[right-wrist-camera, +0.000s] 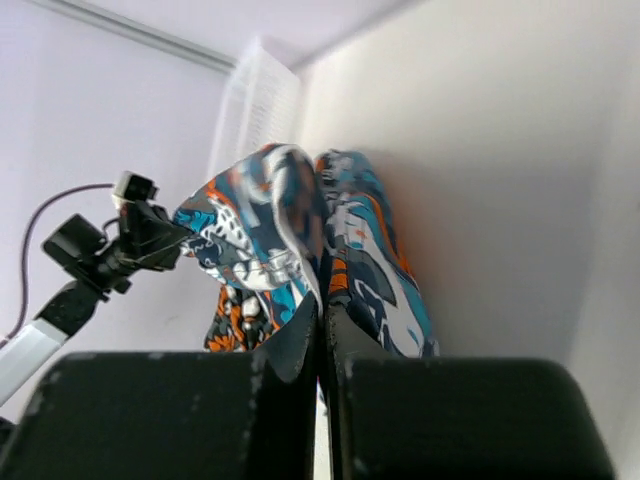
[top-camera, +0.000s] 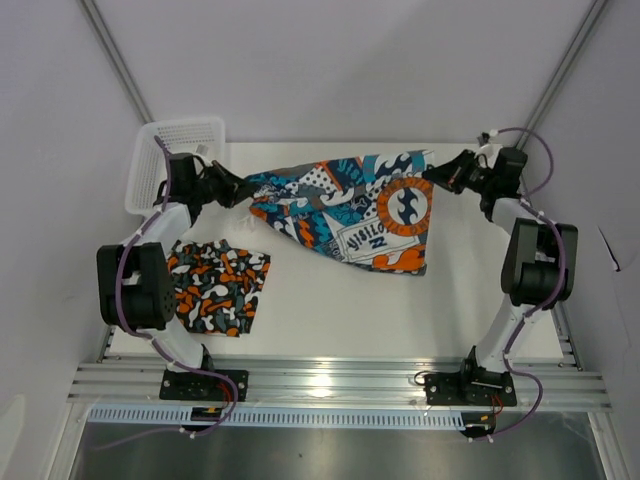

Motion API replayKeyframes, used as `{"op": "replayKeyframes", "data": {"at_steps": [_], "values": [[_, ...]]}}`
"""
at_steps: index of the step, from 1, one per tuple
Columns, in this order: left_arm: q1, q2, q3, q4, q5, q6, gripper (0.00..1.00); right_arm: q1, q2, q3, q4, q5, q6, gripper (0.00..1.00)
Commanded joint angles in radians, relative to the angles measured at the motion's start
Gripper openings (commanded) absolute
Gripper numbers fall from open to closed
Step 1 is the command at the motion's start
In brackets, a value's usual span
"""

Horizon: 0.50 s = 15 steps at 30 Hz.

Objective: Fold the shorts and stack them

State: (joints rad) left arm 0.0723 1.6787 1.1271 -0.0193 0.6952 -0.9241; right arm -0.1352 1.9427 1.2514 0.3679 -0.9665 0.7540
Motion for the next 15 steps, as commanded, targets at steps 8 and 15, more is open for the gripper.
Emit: {"op": "replayKeyframes", "data": {"at_steps": [8,15], "values": [[0.004,-0.184,0.111,0.068,0.158,-0.166,0.0,-0.061,-0.312,-0.018,0.092,-0.129,0.148,0.0],[0.004,-0.332,0.189,0.05,0.22,-0.236,0.0,-0.112,-0.497,0.043,-0.007,-0.167,0.151,0.0]]}}
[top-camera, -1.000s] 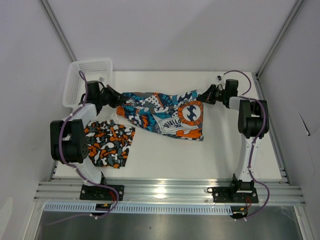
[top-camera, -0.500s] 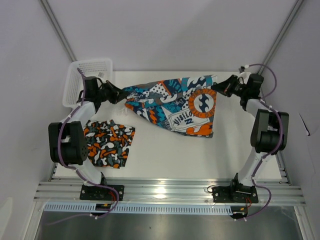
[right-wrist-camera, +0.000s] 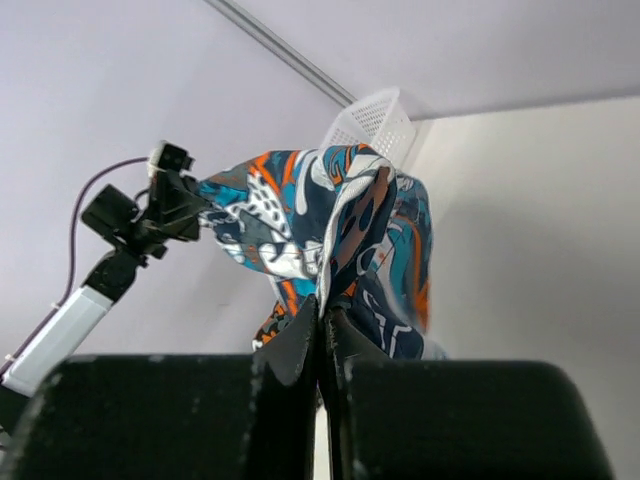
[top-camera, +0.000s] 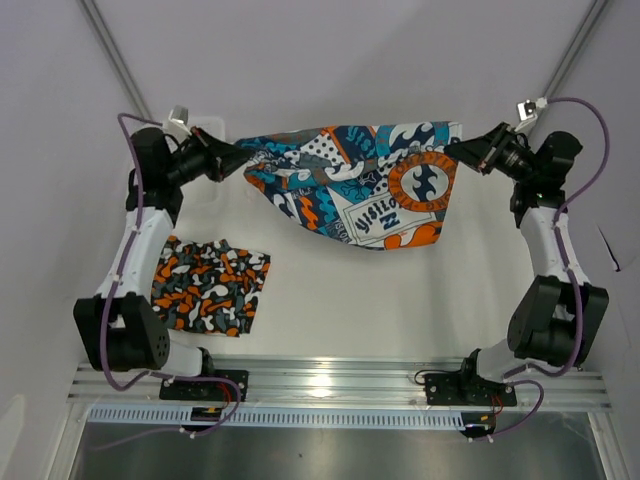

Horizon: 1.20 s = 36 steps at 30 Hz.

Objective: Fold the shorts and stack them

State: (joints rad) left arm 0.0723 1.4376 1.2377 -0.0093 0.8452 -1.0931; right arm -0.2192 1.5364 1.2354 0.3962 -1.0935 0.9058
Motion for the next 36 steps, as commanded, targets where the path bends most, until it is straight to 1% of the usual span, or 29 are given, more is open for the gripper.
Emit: {"op": "replayKeyframes", "data": {"at_steps": [1,2,3,4,5,6,7,8,9,10,11,12,13,14,15,16,17,19,20,22,24,25,28,29,31,32,34,35,36], "values": [[0.007,-0.103,0.095,0.023,0.074,-0.067,0.0,-0.032,-0.1,0.068,-0.11,-0.037,-0.031,0.0],[0.011,-0.105,0.098,0.022,0.077,-0.079,0.0,-0.037,-0.116,0.073,-0.125,-0.037,-0.069,0.0],[0.012,-0.103,0.098,0.031,0.084,-0.094,0.0,-0.042,-0.124,0.072,-0.125,-0.04,-0.068,0.0],[0.02,-0.098,0.095,0.076,0.097,-0.117,0.0,-0.061,-0.128,0.053,-0.068,-0.051,-0.052,0.0],[0.021,-0.091,0.08,0.11,0.123,-0.145,0.0,-0.072,-0.139,0.036,-0.013,-0.057,0.026,0.0],[0.024,-0.088,0.069,0.15,0.133,-0.198,0.0,-0.084,-0.145,0.018,0.05,-0.062,0.069,0.0],[0.035,-0.083,0.069,0.179,0.137,-0.206,0.0,-0.106,-0.151,-0.008,0.112,-0.06,0.097,0.0],[0.038,-0.069,0.074,0.167,0.132,-0.191,0.0,-0.114,-0.148,-0.01,0.09,-0.033,0.069,0.0],[0.038,-0.063,0.084,0.151,0.127,-0.176,0.0,-0.114,-0.138,-0.002,0.031,-0.016,0.029,0.0],[0.038,-0.06,0.088,0.119,0.118,-0.157,0.0,-0.1,-0.122,0.012,-0.094,-0.013,-0.014,0.0],[0.037,-0.057,0.086,0.094,0.111,-0.133,0.0,-0.089,-0.101,0.041,-0.15,-0.029,-0.054,0.0],[0.035,-0.055,0.062,0.069,0.086,-0.085,0.0,-0.077,-0.067,0.047,-0.211,-0.028,-0.135,0.0],[0.034,-0.057,0.045,0.056,0.075,-0.07,0.0,-0.065,-0.058,0.047,-0.334,-0.016,-0.183,0.0],[0.032,-0.057,-0.001,0.06,0.069,-0.05,0.0,-0.04,-0.05,0.035,-0.396,0.038,-0.227,0.0],[0.024,-0.049,-0.056,0.084,0.062,-0.044,0.0,-0.025,-0.035,0.024,-0.502,0.065,-0.305,0.0],[0.021,-0.043,-0.11,0.098,0.057,-0.037,0.0,-0.01,-0.022,0.01,-0.534,0.084,-0.336,0.0],[0.015,-0.036,-0.133,0.104,0.048,-0.01,0.0,0.019,-0.006,-0.023,-0.552,0.099,-0.361,0.0],[-0.011,0.009,-0.193,0.112,0.02,0.025,0.0,0.038,0.063,-0.059,-0.563,0.136,-0.384,0.0],[-0.02,0.03,-0.201,0.108,0.009,0.062,0.0,0.052,0.091,-0.086,-0.556,0.138,-0.39,0.0],[-0.052,0.105,-0.224,0.135,0.0,0.078,0.0,0.061,0.163,-0.106,-0.508,0.147,-0.386,0.0],[-0.063,0.156,-0.233,0.196,0.02,0.064,0.0,0.073,0.197,-0.126,-0.455,0.149,-0.377,0.0],[-0.093,0.199,-0.23,0.21,0.02,0.062,0.0,0.076,0.22,-0.128,-0.444,0.153,-0.374,0.0],[-0.103,0.239,-0.213,0.192,-0.004,0.091,0.0,0.089,0.251,-0.12,-0.428,0.178,-0.378,0.0],[-0.103,0.253,-0.208,0.184,-0.015,0.113,0.06,0.09,0.27,-0.12,-0.424,0.179,-0.378,0.0],[-0.103,0.265,-0.202,0.143,-0.04,0.156,0.13,0.093,0.289,-0.122,-0.41,0.188,-0.377,0.0],[-0.103,0.277,-0.199,0.123,-0.047,0.166,0.22,0.093,0.304,-0.123,-0.407,0.19,-0.372,0.0],[-0.103,0.291,-0.201,0.117,-0.054,0.183,0.29,0.095,0.318,-0.125,-0.372,0.19,-0.366,0.0],[-0.103,0.309,-0.205,0.109,-0.06,0.203,0.37,0.095,0.326,-0.126,-0.364,0.182,-0.361,0.0],[-0.103,0.323,-0.199,0.101,-0.063,0.216,0.39,0.096,0.327,-0.128,-0.35,0.182,-0.357,0.0]]}}
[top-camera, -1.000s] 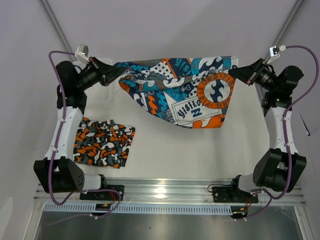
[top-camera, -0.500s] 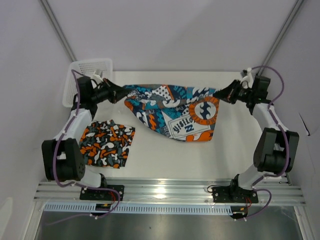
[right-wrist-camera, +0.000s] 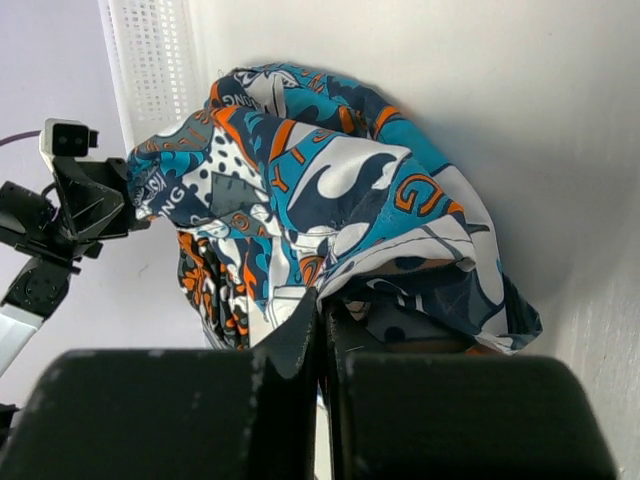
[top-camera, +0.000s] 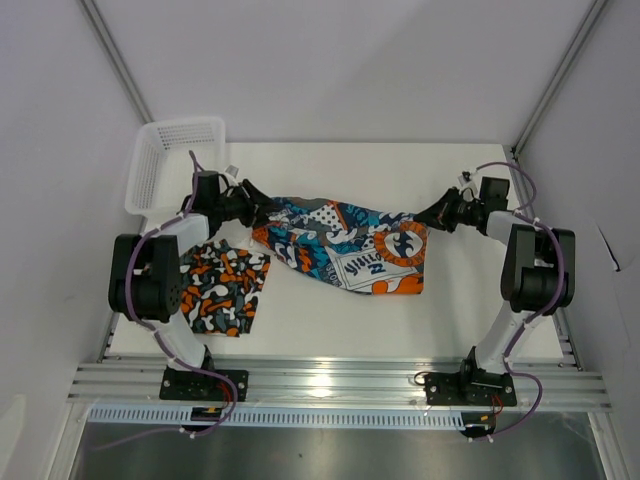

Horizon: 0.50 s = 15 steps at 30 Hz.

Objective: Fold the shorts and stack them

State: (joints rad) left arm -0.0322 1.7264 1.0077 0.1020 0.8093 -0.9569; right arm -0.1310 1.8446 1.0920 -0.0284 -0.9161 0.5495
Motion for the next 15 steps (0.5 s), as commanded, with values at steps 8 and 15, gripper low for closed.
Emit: {"op": "replayKeyframes", "data": {"at_steps": [8,15], "values": [[0.003,0.162,0.088,0.025,0.004,0.133,0.52,0.024,0.036,0.039,0.093,-0.001,0.012,0.0],[0.003,0.124,0.101,-0.036,-0.045,0.242,0.43,0.021,0.059,0.058,0.107,-0.009,0.018,0.0]]}}
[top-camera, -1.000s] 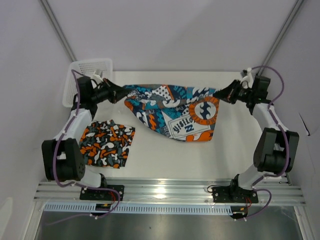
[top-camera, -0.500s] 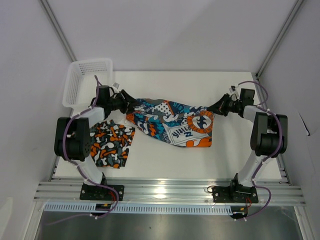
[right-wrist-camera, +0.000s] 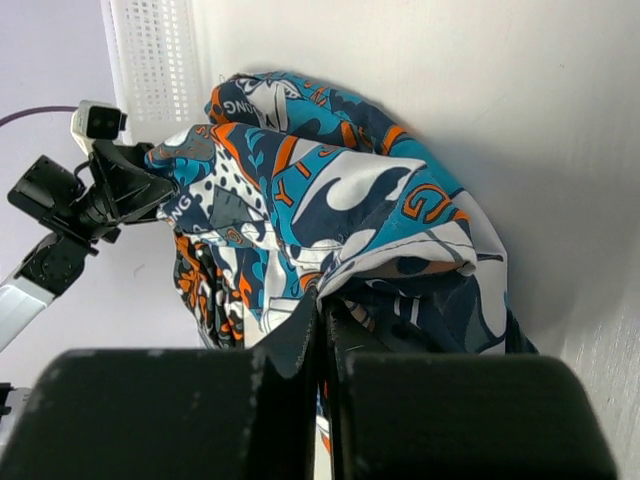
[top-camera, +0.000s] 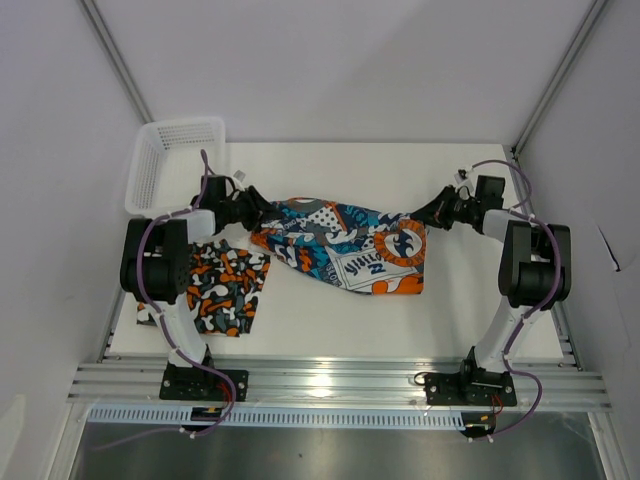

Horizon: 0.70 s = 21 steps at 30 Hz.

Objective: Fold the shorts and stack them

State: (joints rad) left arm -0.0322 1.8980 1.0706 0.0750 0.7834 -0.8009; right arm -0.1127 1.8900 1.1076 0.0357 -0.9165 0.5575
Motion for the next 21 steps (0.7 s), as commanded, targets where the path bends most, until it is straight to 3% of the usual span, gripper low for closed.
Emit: {"op": "replayKeyframes", "data": {"at_steps": [1,3,4,6,7,11,13,14,15,21], "values": [[0.003,-0.059,0.037,-0.012,-0.026,0.095,0.4,0.002,0.014,0.044,0.046,-0.015,0.01,0.01],[0.003,-0.066,0.032,-0.021,-0.03,0.101,0.27,-0.001,0.015,0.041,0.069,-0.024,0.015,0.09],[0.003,-0.068,0.031,-0.023,-0.03,0.104,0.16,-0.001,0.014,0.035,0.082,-0.038,0.018,0.13],[0.003,-0.074,0.032,-0.029,-0.029,0.106,0.05,-0.005,0.012,0.026,0.131,-0.057,0.045,0.28],[0.003,-0.079,0.034,-0.03,-0.024,0.101,0.0,-0.01,0.014,0.017,0.148,-0.068,0.056,0.31],[0.003,-0.094,0.038,-0.037,-0.019,0.089,0.0,-0.016,0.02,0.006,0.179,-0.091,0.076,0.39],[0.003,-0.102,0.043,-0.046,-0.022,0.086,0.0,-0.019,0.021,0.005,0.179,-0.091,0.074,0.28],[0.003,-0.105,0.043,-0.049,-0.013,0.082,0.0,-0.021,0.023,0.005,0.175,-0.091,0.074,0.08],[0.003,-0.112,0.043,-0.046,-0.007,0.077,0.0,-0.022,0.021,0.003,0.174,-0.09,0.076,0.0],[0.003,-0.158,0.028,0.003,0.083,-0.023,0.0,-0.061,-0.054,-0.061,0.346,-0.14,0.192,0.0]]}}
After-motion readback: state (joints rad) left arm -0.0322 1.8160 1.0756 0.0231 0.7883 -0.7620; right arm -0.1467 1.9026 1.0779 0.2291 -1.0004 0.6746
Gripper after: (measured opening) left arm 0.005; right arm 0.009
